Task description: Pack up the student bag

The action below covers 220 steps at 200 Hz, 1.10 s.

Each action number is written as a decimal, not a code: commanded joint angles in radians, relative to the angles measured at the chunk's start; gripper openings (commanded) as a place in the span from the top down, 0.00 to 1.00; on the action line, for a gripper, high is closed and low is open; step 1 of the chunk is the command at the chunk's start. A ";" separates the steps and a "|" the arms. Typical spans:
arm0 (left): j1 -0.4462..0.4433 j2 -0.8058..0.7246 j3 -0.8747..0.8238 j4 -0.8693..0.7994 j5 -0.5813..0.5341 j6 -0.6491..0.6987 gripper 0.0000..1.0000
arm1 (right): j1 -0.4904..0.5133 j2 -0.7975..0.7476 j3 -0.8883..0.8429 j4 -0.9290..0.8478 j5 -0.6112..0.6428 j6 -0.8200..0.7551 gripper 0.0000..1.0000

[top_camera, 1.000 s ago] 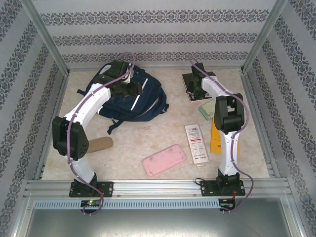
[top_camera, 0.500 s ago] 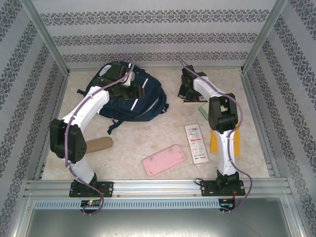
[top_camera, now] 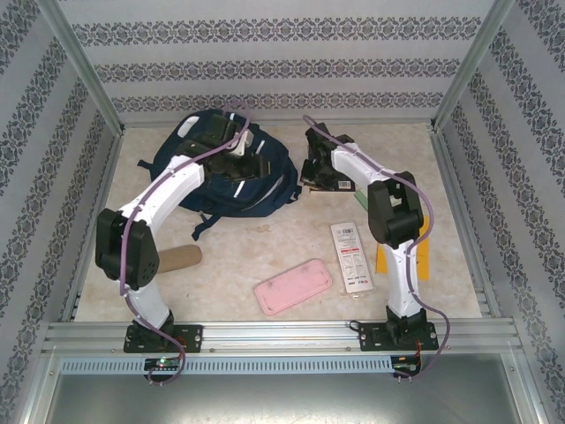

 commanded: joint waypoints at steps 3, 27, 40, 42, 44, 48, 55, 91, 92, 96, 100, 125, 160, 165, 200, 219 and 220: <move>-0.059 0.090 0.089 0.069 -0.037 -0.065 0.44 | -0.045 -0.131 -0.052 0.068 -0.018 -0.064 0.78; -0.102 0.214 0.229 0.044 -0.082 -0.088 0.44 | -0.098 -0.167 -0.094 0.125 -0.046 -0.090 0.65; -0.116 0.280 0.292 0.048 -0.094 -0.113 0.45 | -0.125 -0.167 -0.098 0.137 -0.058 -0.099 0.64; -0.119 0.291 0.300 0.050 -0.094 -0.116 0.45 | -0.129 -0.167 -0.098 0.138 -0.059 -0.099 0.63; -0.121 0.299 0.309 0.050 -0.094 -0.120 0.45 | -0.133 -0.167 -0.098 0.141 -0.059 -0.099 0.63; -0.125 0.319 0.329 0.052 -0.099 -0.124 0.45 | -0.140 -0.166 -0.097 0.145 -0.060 -0.099 0.62; -0.132 0.352 0.365 0.050 -0.109 -0.131 0.45 | -0.153 -0.159 -0.093 0.149 -0.065 -0.103 0.61; -0.150 0.526 0.548 0.033 -0.114 -0.163 0.49 | -0.197 -0.128 -0.069 0.169 -0.036 -0.110 0.52; -0.151 0.530 0.554 0.033 -0.113 -0.165 0.50 | -0.198 -0.128 -0.068 0.170 -0.035 -0.111 0.52; -0.151 0.550 0.575 0.035 -0.109 -0.168 0.50 | -0.203 -0.125 -0.067 0.171 -0.029 -0.115 0.52; -0.152 0.569 0.596 0.035 -0.107 -0.172 0.50 | -0.205 -0.121 -0.064 0.171 -0.023 -0.119 0.52; -0.167 0.679 0.725 0.006 -0.130 -0.192 0.50 | -0.230 -0.090 -0.037 0.158 -0.025 -0.126 0.52; -0.170 0.777 0.821 -0.056 -0.199 -0.237 0.50 | -0.263 -0.042 -0.018 0.145 -0.045 -0.138 0.50; -0.170 0.785 0.825 -0.065 -0.212 -0.240 0.50 | -0.268 -0.030 -0.010 0.135 -0.050 -0.142 0.50; -0.171 0.837 0.836 -0.085 -0.225 -0.245 0.50 | -0.287 0.031 0.015 0.107 -0.062 -0.157 0.49; -0.172 0.857 0.836 -0.085 -0.205 -0.252 0.51 | -0.293 0.054 0.030 0.089 -0.042 -0.161 0.49; -0.172 0.857 0.836 -0.084 -0.204 -0.252 0.52 | -0.293 0.056 0.030 0.087 -0.041 -0.162 0.49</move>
